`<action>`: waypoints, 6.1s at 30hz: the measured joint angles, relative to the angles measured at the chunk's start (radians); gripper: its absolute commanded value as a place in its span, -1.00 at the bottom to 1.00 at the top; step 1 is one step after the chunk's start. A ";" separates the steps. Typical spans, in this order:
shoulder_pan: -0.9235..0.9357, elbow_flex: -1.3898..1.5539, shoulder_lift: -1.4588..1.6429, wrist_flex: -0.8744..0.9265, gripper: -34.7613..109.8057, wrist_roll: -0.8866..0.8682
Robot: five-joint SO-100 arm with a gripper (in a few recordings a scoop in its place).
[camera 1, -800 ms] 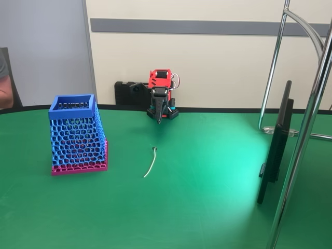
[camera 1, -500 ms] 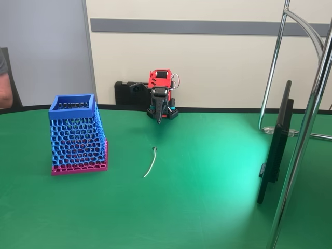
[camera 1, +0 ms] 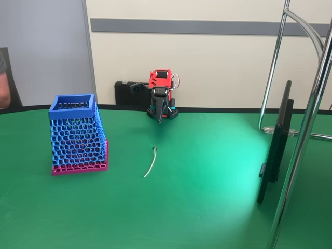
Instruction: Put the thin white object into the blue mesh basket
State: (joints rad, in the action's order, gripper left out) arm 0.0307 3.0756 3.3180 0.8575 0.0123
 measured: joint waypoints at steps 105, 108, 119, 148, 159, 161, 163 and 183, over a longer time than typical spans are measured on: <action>0.061 -1.416 -1.916 0.330 -0.51 1.189; 0.041 -1.522 -2.008 0.403 -0.51 1.193; -0.002 -1.674 -2.163 0.495 -0.43 1.295; 0.003 -1.723 -2.269 0.505 -0.36 1.532; -0.002 -1.730 -2.284 0.505 -0.38 1.511; 0.000 -1.732 -2.298 0.505 -0.38 1.508; 0.000 -1.732 -2.301 0.505 -0.38 1.505; -0.011 -1.710 -2.318 0.462 -0.42 1.457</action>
State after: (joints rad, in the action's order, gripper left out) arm 0.0199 1.3652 1.0002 1.3192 1.4696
